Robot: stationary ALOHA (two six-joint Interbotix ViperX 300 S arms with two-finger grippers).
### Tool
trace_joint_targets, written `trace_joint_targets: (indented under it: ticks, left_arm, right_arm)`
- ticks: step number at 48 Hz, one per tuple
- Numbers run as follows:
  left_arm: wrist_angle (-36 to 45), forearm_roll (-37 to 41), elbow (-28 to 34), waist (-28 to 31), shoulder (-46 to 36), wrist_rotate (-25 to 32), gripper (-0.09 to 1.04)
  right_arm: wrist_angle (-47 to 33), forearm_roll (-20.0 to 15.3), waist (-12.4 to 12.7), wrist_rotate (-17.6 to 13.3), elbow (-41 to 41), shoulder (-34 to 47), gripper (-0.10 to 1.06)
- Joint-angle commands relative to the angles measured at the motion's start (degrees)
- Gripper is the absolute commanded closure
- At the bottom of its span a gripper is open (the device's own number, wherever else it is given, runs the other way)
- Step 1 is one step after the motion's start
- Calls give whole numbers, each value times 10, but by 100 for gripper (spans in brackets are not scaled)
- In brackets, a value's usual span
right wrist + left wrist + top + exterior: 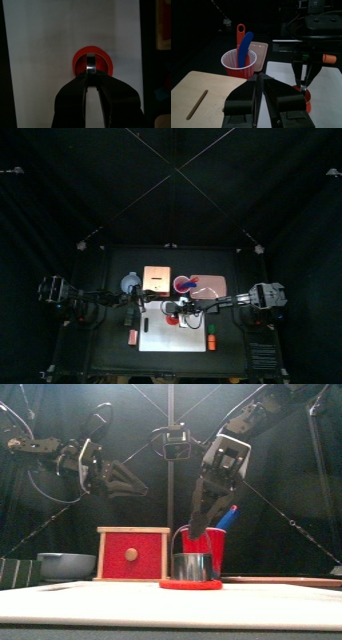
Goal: Get the cutter from the drawer then cut the dough then place the extra dough in the bowl
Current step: Cut the dough
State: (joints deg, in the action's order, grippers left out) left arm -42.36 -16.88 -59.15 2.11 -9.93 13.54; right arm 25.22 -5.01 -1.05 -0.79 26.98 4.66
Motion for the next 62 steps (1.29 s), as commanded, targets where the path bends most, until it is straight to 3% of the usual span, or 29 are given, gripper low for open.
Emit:
trace_joint_targets:
  ticks: [1, 6, 16, 23, 28, 37, 47, 55, 62]
  left_arm:
    - [-3, -4, 9, -1, -2, -1, 38]
    - [-3, -11, 10, -1, -2, -1, 39]
    - [-3, -12, 11, -5, 2, -1, 38]
    - [-4, -11, 11, -13, 23, -1, 38]
    - [-7, -11, 24, -30, 33, 0, 37]
    - [-8, -11, 47, -59, 63, 0, 35]
    - [-13, -11, 77, -88, 104, -4, 22]
    - [-47, -20, 103, -116, 150, -7, 12]
    - [-59, -33, 118, -126, 195, -21, 10]
  right_arm:
    - [-13, 2, 0, 0, -2, -15, 32]
    - [-14, 4, 0, 0, 4, -21, 26]
    - [-20, 27, 3, 2, 24, -55, 25]
    - [-79, 54, 3, 2, 66, -101, 25]
    - [-151, 63, 4, 5, 114, -132, 25]
    - [-348, 108, 6, 5, 223, -174, 25]
    - [-529, 131, 24, 16, 304, -174, 25]
    - [-658, 130, 33, 11, 350, -150, 25]
    - [-704, 125, 33, 10, 354, -113, 25]
